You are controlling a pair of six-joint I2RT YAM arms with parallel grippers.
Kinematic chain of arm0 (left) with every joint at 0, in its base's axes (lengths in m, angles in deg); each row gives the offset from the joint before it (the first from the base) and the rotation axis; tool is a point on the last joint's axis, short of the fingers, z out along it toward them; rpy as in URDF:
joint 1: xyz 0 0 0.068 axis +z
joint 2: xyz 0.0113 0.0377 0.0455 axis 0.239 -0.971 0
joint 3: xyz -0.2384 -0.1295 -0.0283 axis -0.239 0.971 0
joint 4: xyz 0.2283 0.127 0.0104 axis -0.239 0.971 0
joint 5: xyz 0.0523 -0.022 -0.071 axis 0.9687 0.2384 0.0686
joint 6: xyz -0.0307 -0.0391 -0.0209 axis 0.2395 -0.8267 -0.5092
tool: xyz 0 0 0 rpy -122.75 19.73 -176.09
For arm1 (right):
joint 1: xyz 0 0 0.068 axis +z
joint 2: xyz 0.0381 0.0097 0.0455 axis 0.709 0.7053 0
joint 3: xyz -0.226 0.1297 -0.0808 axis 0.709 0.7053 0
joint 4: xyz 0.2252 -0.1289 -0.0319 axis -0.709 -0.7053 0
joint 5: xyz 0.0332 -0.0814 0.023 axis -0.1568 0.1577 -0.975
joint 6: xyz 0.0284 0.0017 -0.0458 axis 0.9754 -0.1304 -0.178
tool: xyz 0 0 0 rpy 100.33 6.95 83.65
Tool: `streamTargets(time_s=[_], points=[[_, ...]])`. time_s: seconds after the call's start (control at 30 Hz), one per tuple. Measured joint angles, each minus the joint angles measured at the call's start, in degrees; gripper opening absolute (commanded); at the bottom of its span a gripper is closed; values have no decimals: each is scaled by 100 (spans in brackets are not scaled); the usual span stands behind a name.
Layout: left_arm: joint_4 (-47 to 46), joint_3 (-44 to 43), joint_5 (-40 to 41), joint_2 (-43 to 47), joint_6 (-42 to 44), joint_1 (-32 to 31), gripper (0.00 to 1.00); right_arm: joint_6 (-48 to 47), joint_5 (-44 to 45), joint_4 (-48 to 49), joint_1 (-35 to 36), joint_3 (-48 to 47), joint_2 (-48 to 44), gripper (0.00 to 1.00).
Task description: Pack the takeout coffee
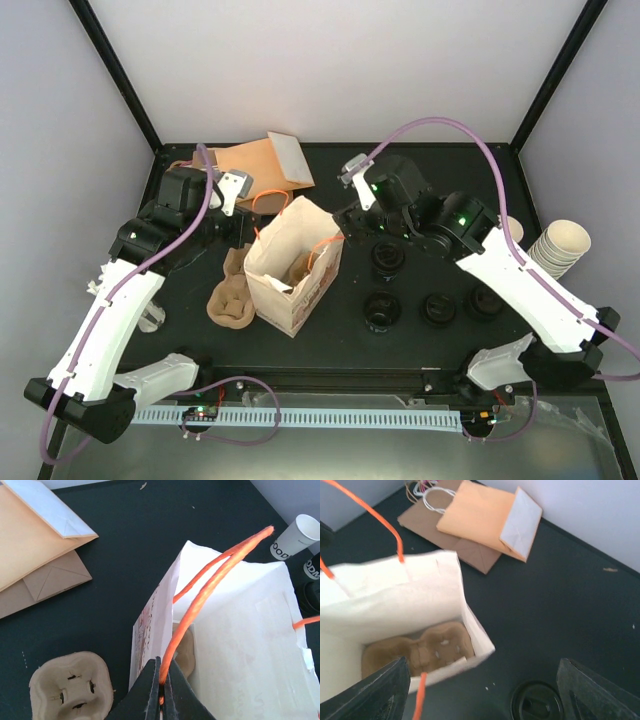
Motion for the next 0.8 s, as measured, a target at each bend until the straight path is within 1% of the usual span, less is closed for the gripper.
streamTargets(time_s=[0.13,0.3,0.6,0.8], points=[[-50,-37,-98,-44,164,2,1,61,11,101,-146,614,-304,82],[-153,-214,-273,-186,509,2,2,186,-55,214,-376,1147,-540,81],[-247,-256,-728,-157,1058,2,2,348,-319,501,-549,1764,-905,79],[-345,55,-955,72,1161,2,1,433,-516,601,-603,2133,-999,78]])
